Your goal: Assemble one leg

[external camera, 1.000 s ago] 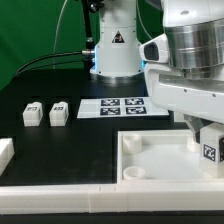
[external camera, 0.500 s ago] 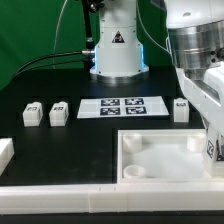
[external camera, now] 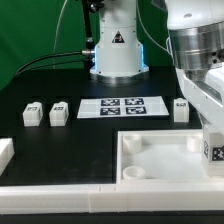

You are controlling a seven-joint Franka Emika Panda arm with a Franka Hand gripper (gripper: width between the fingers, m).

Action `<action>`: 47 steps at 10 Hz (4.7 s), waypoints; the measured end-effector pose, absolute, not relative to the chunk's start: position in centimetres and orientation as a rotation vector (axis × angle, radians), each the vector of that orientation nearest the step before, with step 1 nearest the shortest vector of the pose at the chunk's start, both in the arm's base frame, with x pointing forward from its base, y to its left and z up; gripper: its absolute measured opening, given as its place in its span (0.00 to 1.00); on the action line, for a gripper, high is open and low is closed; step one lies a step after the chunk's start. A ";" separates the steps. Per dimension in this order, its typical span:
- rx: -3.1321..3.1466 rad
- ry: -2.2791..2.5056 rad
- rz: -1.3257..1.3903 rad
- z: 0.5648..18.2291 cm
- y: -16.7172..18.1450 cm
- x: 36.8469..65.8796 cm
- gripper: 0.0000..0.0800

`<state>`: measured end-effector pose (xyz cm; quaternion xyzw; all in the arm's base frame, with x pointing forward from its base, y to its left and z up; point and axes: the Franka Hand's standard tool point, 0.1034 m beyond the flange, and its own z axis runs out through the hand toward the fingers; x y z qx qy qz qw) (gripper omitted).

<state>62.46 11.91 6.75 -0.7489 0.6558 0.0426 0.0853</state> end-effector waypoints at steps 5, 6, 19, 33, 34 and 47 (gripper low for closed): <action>-2.711 1.302 0.097 6.9 12.6 62.1 0.81; -2.817 1.095 0.081 7.2 12.5 62.4 0.81; -3.022 0.025 0.014 7.3 11.2 63.0 0.36; -2.257 2.038 0.071 7.1 10.9 62.6 0.37; -2.180 2.125 0.074 7.1 10.9 62.6 0.37; -2.777 1.261 0.034 7.1 11.3 62.6 0.81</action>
Offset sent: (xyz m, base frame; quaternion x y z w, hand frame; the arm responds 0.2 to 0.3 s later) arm 0.0027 -0.0008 0.0000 -0.0391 0.0495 -0.3317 0.9413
